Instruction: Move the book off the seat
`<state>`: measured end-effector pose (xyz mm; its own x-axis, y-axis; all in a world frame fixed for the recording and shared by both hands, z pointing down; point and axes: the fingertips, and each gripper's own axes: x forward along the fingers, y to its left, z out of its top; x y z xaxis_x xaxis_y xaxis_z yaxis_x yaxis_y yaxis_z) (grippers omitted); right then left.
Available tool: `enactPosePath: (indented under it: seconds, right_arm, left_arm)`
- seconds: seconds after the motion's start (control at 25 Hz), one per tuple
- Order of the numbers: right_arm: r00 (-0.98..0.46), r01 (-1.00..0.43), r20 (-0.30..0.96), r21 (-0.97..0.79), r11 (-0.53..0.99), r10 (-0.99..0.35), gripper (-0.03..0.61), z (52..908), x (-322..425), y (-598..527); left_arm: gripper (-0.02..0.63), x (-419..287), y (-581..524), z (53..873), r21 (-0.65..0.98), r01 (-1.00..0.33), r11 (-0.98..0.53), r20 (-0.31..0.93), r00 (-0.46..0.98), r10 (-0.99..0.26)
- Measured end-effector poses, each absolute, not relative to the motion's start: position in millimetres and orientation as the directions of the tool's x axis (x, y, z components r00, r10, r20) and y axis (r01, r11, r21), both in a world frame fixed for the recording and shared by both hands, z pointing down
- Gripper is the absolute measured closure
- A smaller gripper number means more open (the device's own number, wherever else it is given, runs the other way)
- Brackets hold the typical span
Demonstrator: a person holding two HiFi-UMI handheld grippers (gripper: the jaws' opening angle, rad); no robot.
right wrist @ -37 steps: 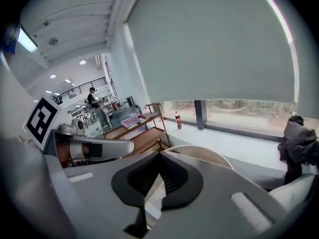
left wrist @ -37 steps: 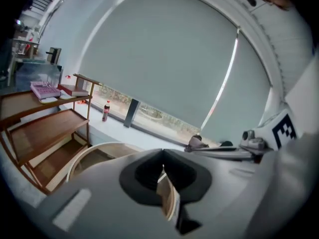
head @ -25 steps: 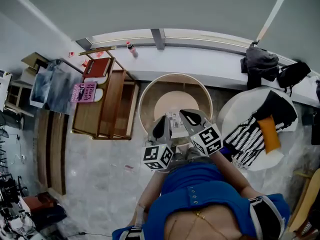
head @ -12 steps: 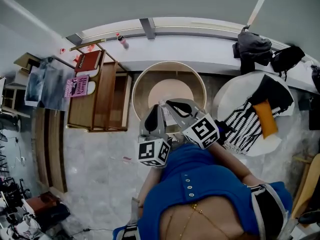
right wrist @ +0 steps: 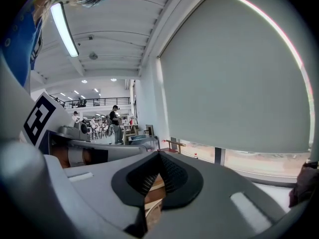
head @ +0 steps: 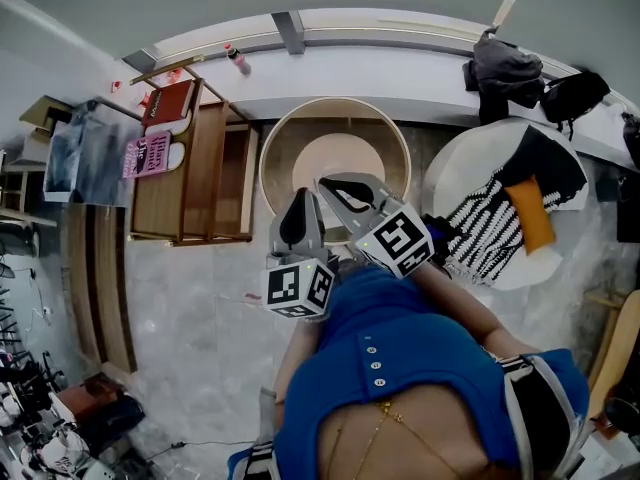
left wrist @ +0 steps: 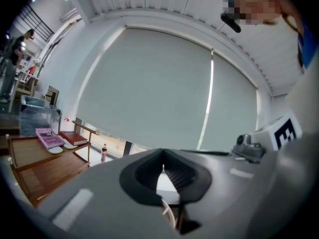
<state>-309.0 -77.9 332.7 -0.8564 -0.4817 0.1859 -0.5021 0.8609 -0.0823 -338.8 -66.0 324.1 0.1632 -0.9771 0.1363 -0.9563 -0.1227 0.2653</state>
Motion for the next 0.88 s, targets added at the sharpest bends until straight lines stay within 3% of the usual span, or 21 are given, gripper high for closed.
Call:
enactPosePath:
  seconds: [0.88]
  right_arm:
    - [-0.858,-0.501,0.209,-0.129,0.856,-0.470,0.580,340.4,-310.7,-71.1]
  left_arm:
    - [0.612,-337.0,-61.2,334.1,0.273,-0.954,-0.125,0.182,0.178,-0.967]
